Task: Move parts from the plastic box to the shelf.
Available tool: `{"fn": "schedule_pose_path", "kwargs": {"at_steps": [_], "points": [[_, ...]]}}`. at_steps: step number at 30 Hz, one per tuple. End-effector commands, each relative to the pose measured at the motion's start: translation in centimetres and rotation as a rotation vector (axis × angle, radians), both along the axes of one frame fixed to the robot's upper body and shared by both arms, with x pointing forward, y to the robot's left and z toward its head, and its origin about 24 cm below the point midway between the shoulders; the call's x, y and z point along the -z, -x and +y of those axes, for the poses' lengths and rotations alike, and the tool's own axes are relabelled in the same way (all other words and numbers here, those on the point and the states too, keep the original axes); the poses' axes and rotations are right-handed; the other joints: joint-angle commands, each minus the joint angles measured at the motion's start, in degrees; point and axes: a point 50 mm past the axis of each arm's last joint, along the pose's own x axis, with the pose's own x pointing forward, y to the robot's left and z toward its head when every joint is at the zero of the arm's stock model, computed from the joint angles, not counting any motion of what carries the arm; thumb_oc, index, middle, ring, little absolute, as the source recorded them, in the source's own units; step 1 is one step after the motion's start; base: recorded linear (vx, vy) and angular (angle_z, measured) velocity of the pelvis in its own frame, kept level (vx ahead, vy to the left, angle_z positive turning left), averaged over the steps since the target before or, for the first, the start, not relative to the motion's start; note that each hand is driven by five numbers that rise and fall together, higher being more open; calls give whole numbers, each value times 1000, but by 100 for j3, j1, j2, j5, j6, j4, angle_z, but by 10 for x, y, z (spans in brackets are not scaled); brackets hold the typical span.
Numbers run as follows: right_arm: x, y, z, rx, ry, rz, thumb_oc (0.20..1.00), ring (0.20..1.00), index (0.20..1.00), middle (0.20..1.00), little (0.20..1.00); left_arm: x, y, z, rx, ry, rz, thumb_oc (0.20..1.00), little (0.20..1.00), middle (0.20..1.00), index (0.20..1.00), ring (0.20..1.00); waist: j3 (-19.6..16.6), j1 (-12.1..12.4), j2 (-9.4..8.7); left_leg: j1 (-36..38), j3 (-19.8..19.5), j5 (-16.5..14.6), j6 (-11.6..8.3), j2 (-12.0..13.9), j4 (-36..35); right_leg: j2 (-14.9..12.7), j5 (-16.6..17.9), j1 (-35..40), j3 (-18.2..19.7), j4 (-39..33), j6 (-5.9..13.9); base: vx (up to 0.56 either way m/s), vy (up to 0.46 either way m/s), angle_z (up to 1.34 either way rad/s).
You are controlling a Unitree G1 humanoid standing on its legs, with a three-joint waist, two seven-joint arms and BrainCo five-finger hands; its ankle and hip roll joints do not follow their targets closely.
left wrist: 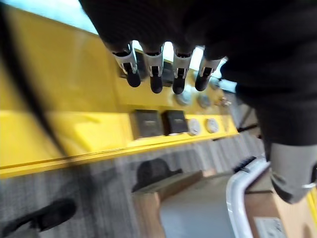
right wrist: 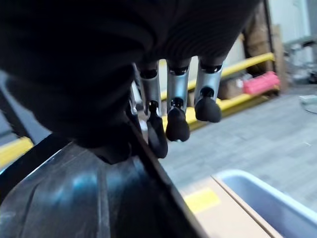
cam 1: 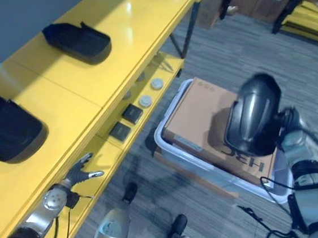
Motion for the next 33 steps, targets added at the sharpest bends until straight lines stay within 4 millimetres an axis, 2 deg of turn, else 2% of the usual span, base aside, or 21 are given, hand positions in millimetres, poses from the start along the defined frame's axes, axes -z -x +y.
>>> {"fn": "schedule_pose_path", "kwargs": {"at_steps": [1, 3, 4, 6, 7, 8, 12, 14, 18, 21, 23, 24, 25, 28, 33], "points": [[-49, -1, 20, -145, 290, -115, 200, 200, 200, 200, 200, -33, -31, -17, 100, 98, -128, 1000, 1000, 1000, 1000, 1000, -496, -125, -387, 625, 336, -948, 64, 57, -39, -203, -813, 260, 0, 10, 194, 59, 16, -4], [-49, 0, 20, -143, 291, -115, 200, 200, 200, 200, 200, -34, -32, -18, 101, 98, -128, 1000, 1000, 1000, 1000, 1000, -491, -121, -391, 608, 331, -913, 73, 42, -39, -216, -784, 246, -4, 10, 198, 26, 6, -18], [-65, -1, 36, -206, 357, -170, 200, 200, 200, 200, 200, -47, -42, -33, 122, 188, -180, 1000, 1000, 1000, 1000, 1000, -653, -234, -429, 816, 401, -1027, 85, 64, -39, -192, -854, 400, 76, 10, 186, 85, -15, -37], [-76, 3, 53, -276, 387, -231, 200, 200, 200, 200, 200, -61, -53, -42, 103, 222, -251, 1000, 1000, 1000, 1000, 1000, -779, -317, -462, 938, 439, -1060, 123, 53, -39, -197, -860, 478, 144, 10, 169, 81, -15, -22], [-86, 5, 65, -321, 409, -279, 200, 200, 200, 200, 200, -74, -64, -59, 110, 273, -312, 1000, 1000, 1000, 1000, 1000, -891, -383, -526, 1080, 462, -1131, 158, 45, -34, -186, -888, 585, 222, 10, 155, 52, -17, -28], [-86, 6, 65, -320, 410, -278, 200, 200, 200, 200, 200, -74, -64, -60, 110, 274, -312, 1000, 1000, 1000, 1000, 1000, -883, -376, -520, 1089, 467, -1136, 161, 44, -34, -188, -892, 593, 226, 10, 157, 60, -32, -33], [-107, 8, 103, -445, 454, -403, 200, 200, 200, 200, 200, -103, -80, -98, 168, 466, -389, 1000, 1000, 1000, 1000, 1000, -1033, -506, -552, 1301, 534, -1246, 223, 26, -28, -186, -905, 713, 350, 10, 140, 37, -11, -20], [-112, 9, 123, -504, 464, -454, 200, 200, 200, 200, 200, -117, -85, -115, 205, 545, -418, 1000, 1000, 1000, 1000, 1000, -1079, -543, -553, 1366, 554, -1284, 248, 23, -24, -183, -911, 750, 397, 10, 135, 5, 0, -19], [-112, 12, 153, -603, 456, -521, 200, 200, 200, 200, 200, -138, -92, -139, 271, 596, -464, 1000, 1000, 1000, 1000, 1000, -1122, -546, -582, 1445, 555, -1336, 295, -1, -15, -187, -899, 805, 459, 10, 127, 5, 3, -9], [-111, 14, 165, -643, 452, -537, 200, 200, 200, 200, 200, -141, -94, -150, 295, 624, -455, 1000, 1000, 1000, 1000, 1000, -1107, -545, -611, 1449, 553, -1310, 317, -25, -2, -200, -845, 801, 474, 10, 118, 0, 0, 0], [-106, 16, 185, -716, 407, -560, 200, 200, 200, 200, 200, -144, -91, -166, 329, 736, -409, 1000, 1000, 1000, 1000, 1000, -1113, -549, -632, 1501, 555, -1329, 340, -33, -10, -197, -828, 829, 500, 10, 122, 0, 0, 0], [-106, 16, 185, -716, 407, -560, 200, 200, 200, 200, 200, -144, -92, -166, 329, 736, -409, 1000, 1000, 1000, 1000, 1000, -1111, -549, -634, 1503, 555, -1329, 340, -32, -11, -197, -828, 831, 500, 10, 122, 0, 0, 0], [-105, 18, 197, -758, 363, -583, 200, 200, 200, 200, 200, -142, -89, -170, 332, 800, -366, 1000, 1000, 1000, 1000, 1000, -1108, -539, -635, 1510, 554, -1335, 349, -34, -15, -199, -823, 835, 508, 10, 123, 0, 0, 0], [-110, 24, 213, -819, 323, -632, 200, 200, 200, 200, 200, -142, -87, -176, 325, 872, -322, 1000, 1000, 1000, 1000, 1000, -1101, -512, -640, 1496, 536, -1338, 361, -42, -11, -206, -803, 824, 513, 10, 121, 0, 0, 0], [-107, 32, 236, -918, 254, -660, 200, 200, 200, 200, 200, -154, -85, -182, 343, 959, -327, 1000, 1000, 1000, 1000, 1000, -1076, -491, -659, 1483, 532, -1335, 374, -55, -8, -208, -788, 820, 523, 11, 121, 0, 0, 0]]}}
